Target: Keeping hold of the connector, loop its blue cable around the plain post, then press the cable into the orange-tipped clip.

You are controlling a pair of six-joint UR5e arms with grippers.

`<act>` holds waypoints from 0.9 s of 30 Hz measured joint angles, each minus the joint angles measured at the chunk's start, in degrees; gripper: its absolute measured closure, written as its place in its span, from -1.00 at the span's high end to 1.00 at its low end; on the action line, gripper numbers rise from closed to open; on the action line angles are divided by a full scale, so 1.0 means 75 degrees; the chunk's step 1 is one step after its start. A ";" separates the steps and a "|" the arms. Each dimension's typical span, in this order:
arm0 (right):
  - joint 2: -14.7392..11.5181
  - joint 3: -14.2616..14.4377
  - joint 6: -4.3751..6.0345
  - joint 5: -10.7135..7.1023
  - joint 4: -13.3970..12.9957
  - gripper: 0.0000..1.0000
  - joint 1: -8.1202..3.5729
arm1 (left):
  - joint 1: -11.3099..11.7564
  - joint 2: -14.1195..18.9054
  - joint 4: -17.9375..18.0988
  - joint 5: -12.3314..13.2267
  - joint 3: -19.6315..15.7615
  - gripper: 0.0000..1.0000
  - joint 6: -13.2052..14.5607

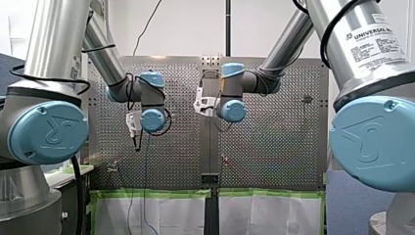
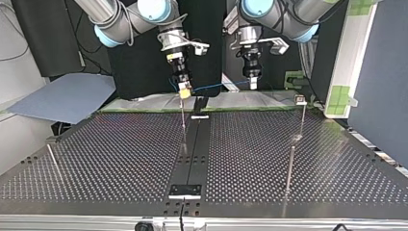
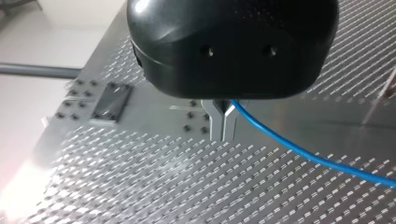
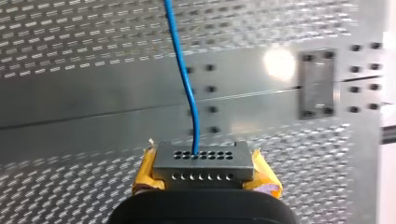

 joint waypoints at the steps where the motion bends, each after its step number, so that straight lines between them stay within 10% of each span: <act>1: -0.0060 -0.0060 0.0030 -0.0016 0.0062 -1.00 -0.0009 | 0.0017 0.0065 -0.0067 -0.0058 0.0031 -1.00 -0.0011; 27: -0.1883 -0.1466 0.0121 -0.0772 0.1886 -1.00 -0.0567 | 0.0532 0.1935 -0.1935 -0.0554 0.1721 -1.00 -0.0263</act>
